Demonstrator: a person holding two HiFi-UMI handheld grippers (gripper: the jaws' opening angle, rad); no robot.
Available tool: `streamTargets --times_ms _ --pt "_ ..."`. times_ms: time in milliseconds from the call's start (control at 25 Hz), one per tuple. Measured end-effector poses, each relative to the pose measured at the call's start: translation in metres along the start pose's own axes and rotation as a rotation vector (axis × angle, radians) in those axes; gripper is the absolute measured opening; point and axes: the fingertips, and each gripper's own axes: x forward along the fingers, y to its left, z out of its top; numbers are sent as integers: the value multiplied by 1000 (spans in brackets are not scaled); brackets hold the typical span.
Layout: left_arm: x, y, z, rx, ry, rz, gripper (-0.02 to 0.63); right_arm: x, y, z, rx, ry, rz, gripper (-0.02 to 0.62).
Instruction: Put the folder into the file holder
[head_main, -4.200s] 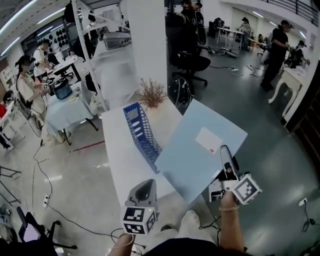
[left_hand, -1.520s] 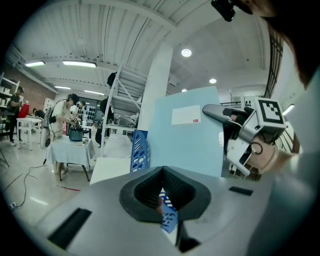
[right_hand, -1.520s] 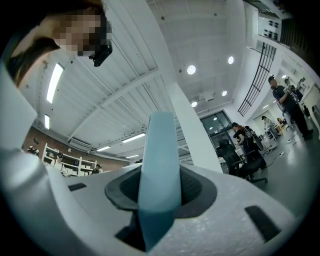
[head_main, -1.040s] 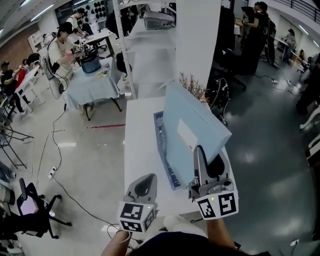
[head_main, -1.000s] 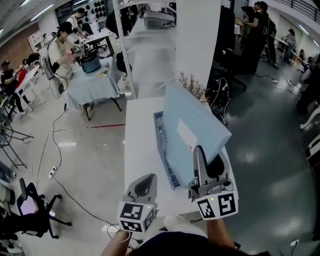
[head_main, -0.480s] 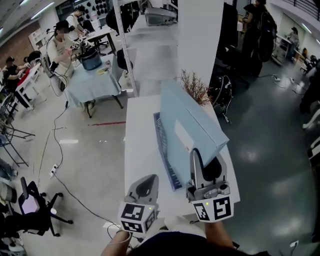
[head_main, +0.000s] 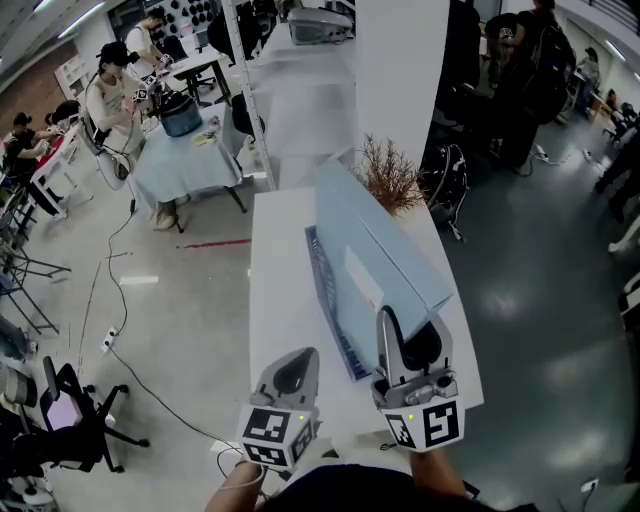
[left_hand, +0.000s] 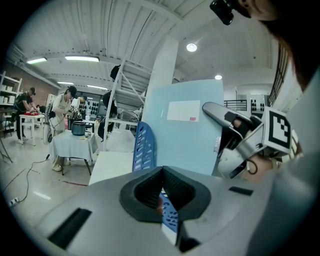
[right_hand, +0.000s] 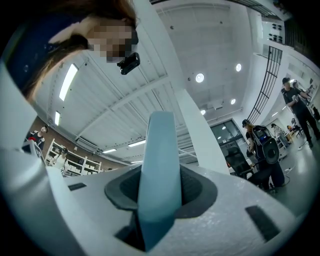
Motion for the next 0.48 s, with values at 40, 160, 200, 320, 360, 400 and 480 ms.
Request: streamTargets --times_ms 40,160,200,320,360,400,480 --pt "1 0 0 2 -2 1 5 -1 0 -1 0 1 2 146" --pt "7 -4 -1 -11 11 -13 5 0 -4 -5 -1 -2 3 147" --pt "9 -4 -1 -10 13 -13 5 2 -5 -6 -1 -4 3 147" --pt "13 -4 -3 -14 24 -17 5 3 -7 -9 1 -10 3 147" --pt "13 -5 -4 -17 27 -19 5 3 -7 -10 1 -14 6 147" --pt "12 -6 -5 -19 28 -20 5 2 -6 -11 0 -16 9 147" --pt "11 -7 -6 -20 31 -20 5 0 -5 -13 0 -18 13 147"
